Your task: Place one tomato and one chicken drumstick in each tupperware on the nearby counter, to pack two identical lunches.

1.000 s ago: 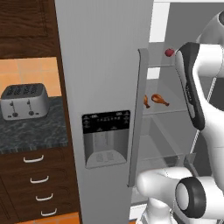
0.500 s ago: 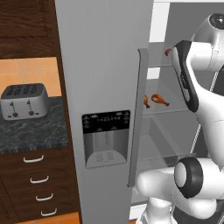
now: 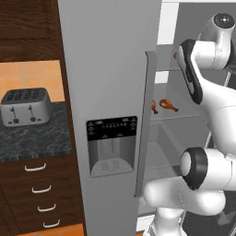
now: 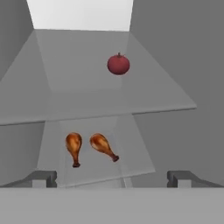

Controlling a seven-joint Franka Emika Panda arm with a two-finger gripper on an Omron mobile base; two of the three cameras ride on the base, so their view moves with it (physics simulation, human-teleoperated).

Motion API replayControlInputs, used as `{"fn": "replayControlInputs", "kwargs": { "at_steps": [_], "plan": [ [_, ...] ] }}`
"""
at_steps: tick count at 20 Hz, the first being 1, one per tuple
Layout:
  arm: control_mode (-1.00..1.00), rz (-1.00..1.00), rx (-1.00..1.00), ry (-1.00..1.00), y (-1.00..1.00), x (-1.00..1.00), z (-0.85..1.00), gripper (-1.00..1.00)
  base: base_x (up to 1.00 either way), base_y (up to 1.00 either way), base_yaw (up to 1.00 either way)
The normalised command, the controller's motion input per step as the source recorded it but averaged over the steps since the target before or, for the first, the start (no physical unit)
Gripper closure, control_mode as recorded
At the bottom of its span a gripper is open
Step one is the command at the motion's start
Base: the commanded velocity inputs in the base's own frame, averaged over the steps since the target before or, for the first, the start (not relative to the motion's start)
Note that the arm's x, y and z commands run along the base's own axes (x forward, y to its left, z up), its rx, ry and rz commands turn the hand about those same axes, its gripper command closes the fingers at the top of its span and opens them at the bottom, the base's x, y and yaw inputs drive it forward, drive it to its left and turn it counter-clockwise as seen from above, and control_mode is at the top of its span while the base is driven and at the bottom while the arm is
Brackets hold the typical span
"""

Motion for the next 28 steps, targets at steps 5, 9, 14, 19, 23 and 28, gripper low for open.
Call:
{"fn": "replayControlInputs", "kwargs": {
  "at_steps": [5,9,14,19,23,28],
  "plan": [
    [-1.00,-0.02,0.00,0.01,-0.11,0.41,-0.04,-1.00,0.00,0.00,0.00],
    [-1.00,0.00,0.00,0.00,-0.03,0.48,-0.03,-1.00,0.00,0.00,0.00],
    [-1.00,0.00,0.00,0.00,-0.16,0.39,-0.04,-1.00,0.00,0.00,0.00],
    [-1.00,0.00,0.00,0.00,-0.23,0.21,-0.03,-1.00,0.00,0.00,0.00],
    [-1.00,0.01,0.00,0.00,-0.09,0.30,-0.09,-1.00,0.00,0.00,0.00],
    [-1.00,0.10,0.01,0.01,-0.11,0.41,-0.09,-1.00,0.00,0.00,0.00]
  ]
}}
